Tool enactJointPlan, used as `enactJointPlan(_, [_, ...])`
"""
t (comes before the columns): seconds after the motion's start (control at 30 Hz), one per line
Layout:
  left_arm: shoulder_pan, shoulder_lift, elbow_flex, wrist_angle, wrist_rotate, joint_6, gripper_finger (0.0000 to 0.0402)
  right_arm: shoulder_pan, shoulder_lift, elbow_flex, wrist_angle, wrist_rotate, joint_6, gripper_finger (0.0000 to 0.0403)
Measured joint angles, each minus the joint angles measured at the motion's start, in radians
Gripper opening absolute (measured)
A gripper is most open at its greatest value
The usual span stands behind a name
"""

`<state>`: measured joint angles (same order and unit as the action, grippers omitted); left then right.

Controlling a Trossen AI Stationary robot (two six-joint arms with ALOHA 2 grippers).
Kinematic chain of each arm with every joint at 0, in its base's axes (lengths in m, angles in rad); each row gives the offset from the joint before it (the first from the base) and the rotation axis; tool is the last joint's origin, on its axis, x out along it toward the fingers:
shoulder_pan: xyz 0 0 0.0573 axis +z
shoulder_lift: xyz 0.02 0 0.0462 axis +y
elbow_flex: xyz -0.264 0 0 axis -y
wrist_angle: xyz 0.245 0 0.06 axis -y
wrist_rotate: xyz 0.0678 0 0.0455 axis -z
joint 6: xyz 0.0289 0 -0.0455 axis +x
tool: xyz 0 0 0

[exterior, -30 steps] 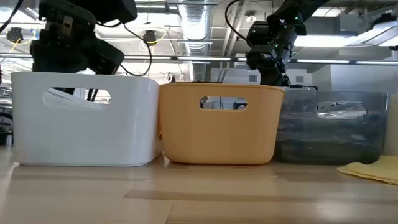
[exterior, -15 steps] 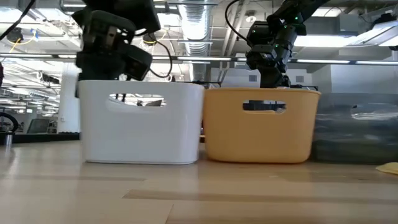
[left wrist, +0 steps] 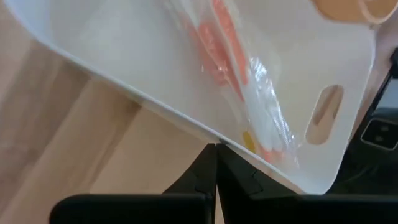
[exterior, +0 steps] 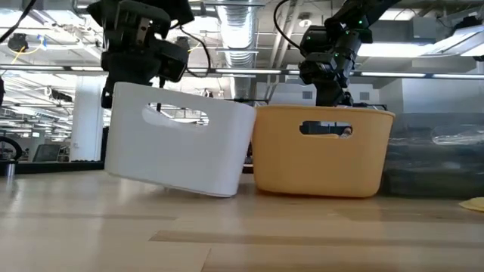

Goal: Pick & Place Toothbrushes
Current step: Adjust the bins

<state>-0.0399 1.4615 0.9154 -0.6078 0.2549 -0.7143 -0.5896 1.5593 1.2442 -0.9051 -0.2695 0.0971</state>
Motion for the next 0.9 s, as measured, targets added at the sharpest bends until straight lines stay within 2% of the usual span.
enactJointPlan(0.17, [0.006, -0.054, 0.0, -0.013, -0.068, 0.001, 0.0, 0.0, 0.0, 0.0, 0.0, -0.003, 0.0, 0.0])
enactJointPlan(0.33, [0.009, -0.069, 0.0, -0.018, -0.09, 0.0, 0.0, 0.0, 0.0, 0.0, 0.006, -0.008, 0.0, 0.0])
enactJointPlan(0.53, [0.006, -0.068, 0.0, -0.02, -0.064, 0.002, 0.0, 0.0, 0.0, 0.0, 0.011, -0.019, 0.0, 0.0])
enactJointPlan(0.67, [0.009, -0.065, 0.0, -0.017, -0.007, 0.003, 0.0, 0.0, 0.0, 0.0, 0.011, -0.019, -0.002, 0.0])
enactJointPlan(0.9, [0.009, -0.007, 0.0, -0.013, 0.016, 0.006, 0.0, 0.0, 0.0, 0.0, 0.023, -0.019, -0.003, 0.0])
